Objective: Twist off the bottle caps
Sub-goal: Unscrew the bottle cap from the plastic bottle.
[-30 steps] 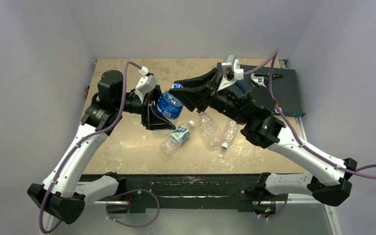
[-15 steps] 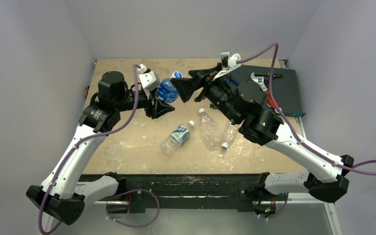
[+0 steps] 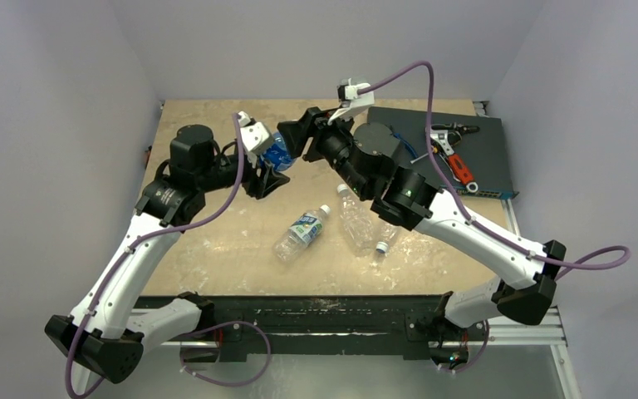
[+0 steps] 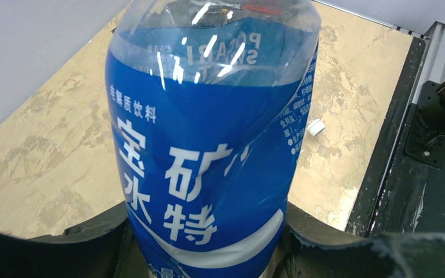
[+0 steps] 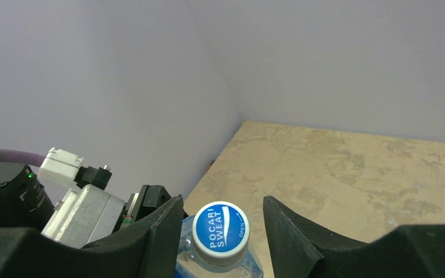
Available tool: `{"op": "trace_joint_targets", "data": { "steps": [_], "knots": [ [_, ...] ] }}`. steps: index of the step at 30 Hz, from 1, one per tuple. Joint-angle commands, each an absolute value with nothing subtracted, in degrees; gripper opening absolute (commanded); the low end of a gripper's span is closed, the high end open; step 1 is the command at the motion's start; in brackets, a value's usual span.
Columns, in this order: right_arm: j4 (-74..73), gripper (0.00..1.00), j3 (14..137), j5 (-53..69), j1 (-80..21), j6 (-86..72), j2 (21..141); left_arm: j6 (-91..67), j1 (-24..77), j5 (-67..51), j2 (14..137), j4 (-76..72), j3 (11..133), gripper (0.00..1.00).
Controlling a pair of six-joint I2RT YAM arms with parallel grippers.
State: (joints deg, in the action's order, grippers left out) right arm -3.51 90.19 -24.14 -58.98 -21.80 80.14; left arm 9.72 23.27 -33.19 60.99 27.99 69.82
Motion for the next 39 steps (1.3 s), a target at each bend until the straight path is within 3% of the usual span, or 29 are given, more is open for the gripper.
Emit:
{"op": "trace_joint_targets", "data": {
  "steps": [1, 5, 10, 13, 20, 27, 32, 39],
  "knots": [
    [-2.0, 0.54, 93.3, -26.2, -59.3, -22.4, 80.0, 10.0, 23.0, -32.9, 59.5, 26.6, 69.7, 0.30],
    [-0.2, 0.41, 92.3, -25.4, -59.3, -22.9, 79.7, 9.8, 23.0, -33.0, 59.4, 26.4, 69.5, 0.31],
    [1.9, 0.10, 90.7, -22.5, -59.3, -24.0, 79.2, 9.2, 23.0, -34.3, 59.3, 26.2, 69.5, 0.31],
    [3.0, 0.00, 89.3, -20.3, -59.3, -24.2, 78.3, 8.0, 23.0, -36.8, 59.2, 26.0, 70.0, 0.31],
    [8.5, 0.00, 84.6, -10.0, -58.4, -20.5, 74.0, 5.4, 23.0, -56.2, 59.8, 28.6, 73.3, 0.30],
    [15.2, 0.00, 80.2, 17.3, -52.5, -21.1, 69.1, 1.5, 23.0, -74.2, 61.3, 31.5, 76.7, 0.30],
    [18.2, 0.00, 78.6, 26.5, -52.1, -21.0, 67.8, -7.5, 23.0, -77.4, 60.1, 23.5, 74.9, 0.29],
    [20.2, 0.00, 75.9, 26.1, -52.1, -18.3, 66.3, -11.4, 23.0, -79.5, 59.9, 18.8, 73.9, 0.29]
  ]
}}
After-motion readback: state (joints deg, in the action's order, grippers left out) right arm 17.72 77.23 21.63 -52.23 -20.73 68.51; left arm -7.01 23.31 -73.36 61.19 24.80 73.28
